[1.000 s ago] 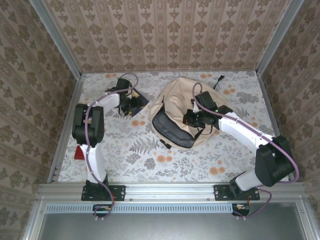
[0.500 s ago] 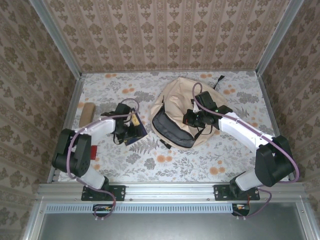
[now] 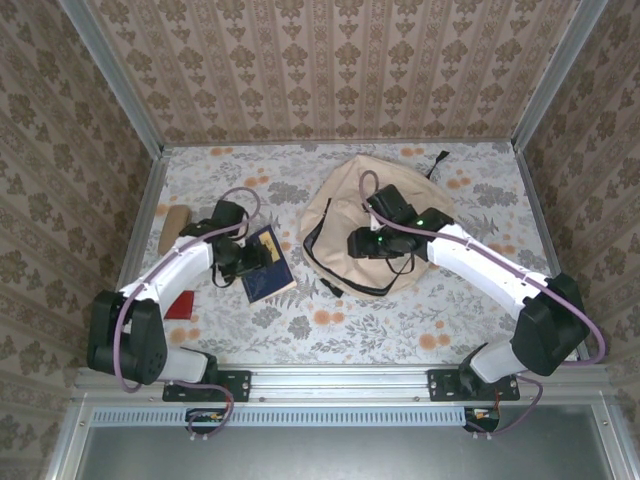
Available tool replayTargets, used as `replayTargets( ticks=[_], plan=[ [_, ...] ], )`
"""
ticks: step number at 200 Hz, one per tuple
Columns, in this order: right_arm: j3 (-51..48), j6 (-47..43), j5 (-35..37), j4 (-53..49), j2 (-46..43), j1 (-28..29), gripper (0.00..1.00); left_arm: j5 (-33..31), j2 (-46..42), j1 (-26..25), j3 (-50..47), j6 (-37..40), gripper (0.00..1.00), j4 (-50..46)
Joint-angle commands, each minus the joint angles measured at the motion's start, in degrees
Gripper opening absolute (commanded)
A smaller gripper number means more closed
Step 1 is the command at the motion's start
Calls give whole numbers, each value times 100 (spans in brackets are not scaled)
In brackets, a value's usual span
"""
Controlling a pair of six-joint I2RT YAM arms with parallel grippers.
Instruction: Pack books, pencil case, and school supplies into a backpack
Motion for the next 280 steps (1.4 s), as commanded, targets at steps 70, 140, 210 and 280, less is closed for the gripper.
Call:
replayTargets(
  ticks=[70, 140, 210, 280],
  plan=[
    [1499, 85, -282, 322, 1830, 1221, 51, 283, -697, 951, -821, -676, 66, 724],
    [3166, -437, -887, -7, 3984, 1219, 48, 723, -565, 1275, -1431, -643, 63, 1137],
    [3383, -786, -814, -420, 4662, 1119, 35, 1449, -216, 1304, -1757, -610, 58, 1657],
    [3113, -927, -914, -550, 4762, 1025, 32, 2179, 8, 1258, -1896, -787, 51, 2240]
  ],
)
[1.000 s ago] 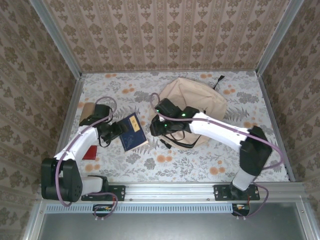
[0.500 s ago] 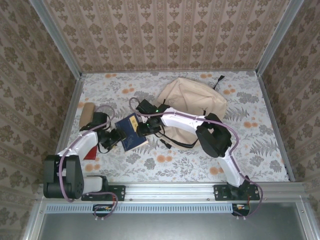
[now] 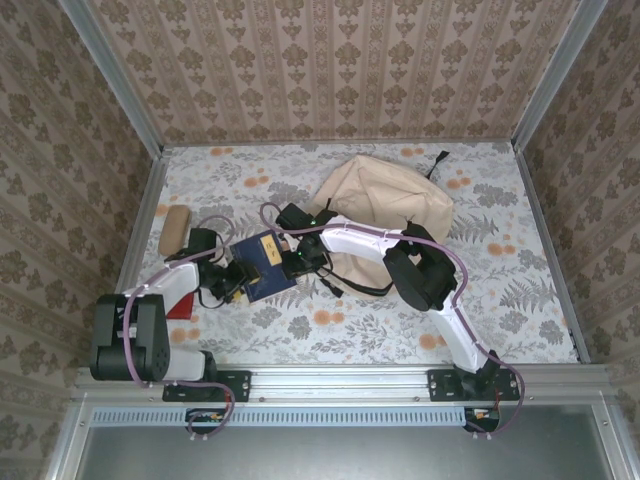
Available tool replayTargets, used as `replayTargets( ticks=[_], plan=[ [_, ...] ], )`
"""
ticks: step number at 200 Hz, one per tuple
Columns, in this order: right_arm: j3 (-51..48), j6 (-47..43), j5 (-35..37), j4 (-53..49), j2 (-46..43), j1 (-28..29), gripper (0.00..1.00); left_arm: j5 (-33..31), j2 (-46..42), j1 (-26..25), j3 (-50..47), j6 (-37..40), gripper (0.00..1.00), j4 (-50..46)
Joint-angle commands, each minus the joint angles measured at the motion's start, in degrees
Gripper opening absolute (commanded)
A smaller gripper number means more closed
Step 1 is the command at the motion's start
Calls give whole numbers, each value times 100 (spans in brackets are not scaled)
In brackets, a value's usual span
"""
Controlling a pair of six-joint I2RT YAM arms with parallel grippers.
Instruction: Pack books, pencil case, and school supplies into a backpack
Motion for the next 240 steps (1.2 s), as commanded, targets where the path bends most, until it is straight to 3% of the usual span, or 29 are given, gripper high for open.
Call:
replayTargets(
  ticks=[1, 51, 136, 186, 209, 240],
  plan=[
    [-139, -163, -100, -341, 175, -62, 32, 562, 32, -15, -131, -137, 51, 432],
    [-167, -196, -320, -380, 250, -72, 30, 1375, -416, -15, -246, -535, 44, 1229],
    [-187, -256, -776, -397, 199, -132, 29, 1737, -326, -28, -452, -987, 39, 2010],
    [-259, -133, -802, -247, -237, -211, 30, 1364, -417, -63, -253, -745, 16, 1641],
    [-592, 161, -1002, 187, -827, -349, 36, 1070, -735, -70, -72, -589, 11, 1274],
    [-1460, 698, -1590, 1389, -1925, -695, 53, 826, -1320, -145, 432, -427, 10, 536]
  ],
)
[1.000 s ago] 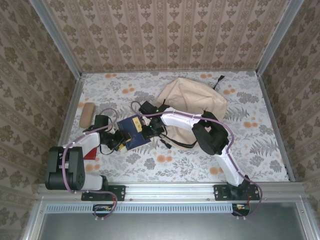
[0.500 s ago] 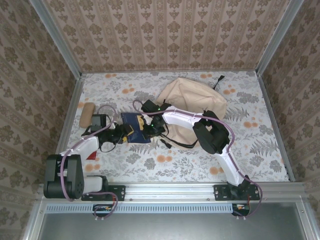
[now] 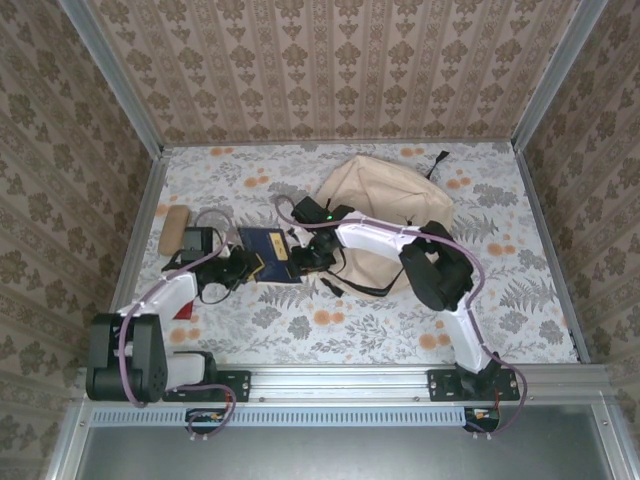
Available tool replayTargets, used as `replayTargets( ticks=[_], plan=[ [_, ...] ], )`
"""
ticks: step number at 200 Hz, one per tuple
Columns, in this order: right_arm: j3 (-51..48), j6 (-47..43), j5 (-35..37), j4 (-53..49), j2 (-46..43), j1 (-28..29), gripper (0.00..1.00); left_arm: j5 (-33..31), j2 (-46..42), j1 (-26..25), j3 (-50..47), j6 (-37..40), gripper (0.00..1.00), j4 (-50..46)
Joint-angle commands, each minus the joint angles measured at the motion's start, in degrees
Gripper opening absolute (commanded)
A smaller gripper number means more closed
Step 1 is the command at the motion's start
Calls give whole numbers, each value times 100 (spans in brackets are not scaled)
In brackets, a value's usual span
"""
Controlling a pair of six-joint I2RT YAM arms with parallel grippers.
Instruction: Pack books, pencil case, and school supplies into a backpack
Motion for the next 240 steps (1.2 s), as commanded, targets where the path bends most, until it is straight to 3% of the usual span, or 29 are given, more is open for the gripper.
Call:
replayTargets(
  ticks=[1, 34, 75, 135, 158, 189, 240],
  plan=[
    [-527, 497, -581, 989, -1082, -323, 54, -236, -543, -82, 599, 292, 9, -604],
    [-1373, 967, -905, 1957, -2152, -755, 78, -108, -972, -353, 1295, 329, 9, -1004],
    [-1985, 1589, -1495, 2949, -2882, -1411, 92, 338, -873, -962, 1856, 32, 9, -575],
    [-2123, 2416, -2309, 3629, -2757, -2000, 93, 892, -327, -1661, 2280, -778, 9, 732],
    [-2192, 2781, -2785, 4232, -2718, -2018, 94, 971, -165, -1750, 2312, -952, 8, 1051],
    [-2194, 2981, -2918, 4432, -2713, -2025, 93, 1148, 16, -1785, 2258, -1273, 8, 1587],
    [-2305, 3278, -3002, 4744, -2693, -2076, 77, 1100, 93, -1778, 2254, -1247, 7, 1530]
  ],
)
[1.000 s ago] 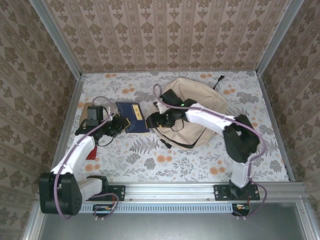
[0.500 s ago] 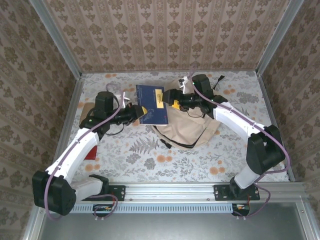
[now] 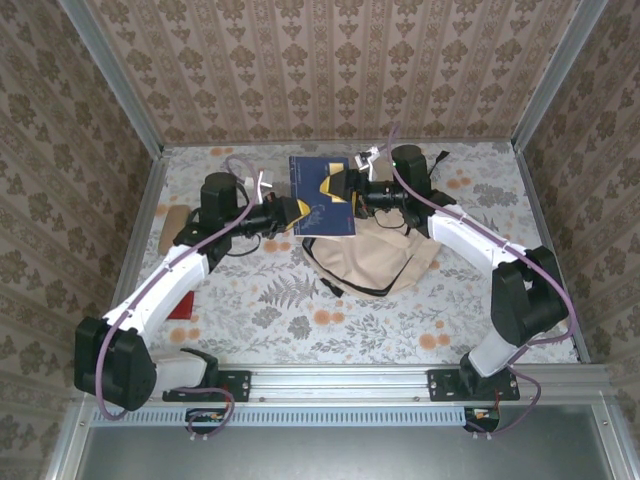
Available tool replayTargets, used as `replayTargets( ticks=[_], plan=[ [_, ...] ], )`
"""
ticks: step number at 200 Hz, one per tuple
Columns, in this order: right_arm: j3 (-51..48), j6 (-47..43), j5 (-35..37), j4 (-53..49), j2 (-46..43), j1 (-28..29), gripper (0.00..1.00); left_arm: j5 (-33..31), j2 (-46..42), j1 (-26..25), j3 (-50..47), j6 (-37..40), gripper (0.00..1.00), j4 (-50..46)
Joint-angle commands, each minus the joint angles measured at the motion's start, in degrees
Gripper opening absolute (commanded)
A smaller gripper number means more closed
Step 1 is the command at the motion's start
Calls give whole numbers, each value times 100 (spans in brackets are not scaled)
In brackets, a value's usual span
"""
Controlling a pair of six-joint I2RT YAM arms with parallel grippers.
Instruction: Pack books, pencil case, and school supplies into a backpack
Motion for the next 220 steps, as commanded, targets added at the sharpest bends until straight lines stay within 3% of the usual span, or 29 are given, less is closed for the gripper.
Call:
replayTargets(
  ticks=[1, 18, 58, 124, 152, 220],
  plan=[
    [-84, 223, -321, 358, 18, -41, 77, 84, -5, -10, 150, -48, 7, 269],
    [-134, 186, -225, 259, 9, -85, 78, 35, -84, 0, 149, -7, 7, 260],
    [-112, -402, 337, -629, 27, -108, 99, 31, -185, 0, 227, 17, 7, 195],
    [-98, 94, -197, 125, 262, -101, 99, 40, -177, 0, 161, -99, 7, 385],
    [-255, 642, -491, 982, 212, -108, 89, 0, -132, 25, 104, -37, 7, 267],
    [-548, 1128, -203, 1309, -124, -120, 43, -6, -99, 184, -52, -4, 8, 223]
  ],
)
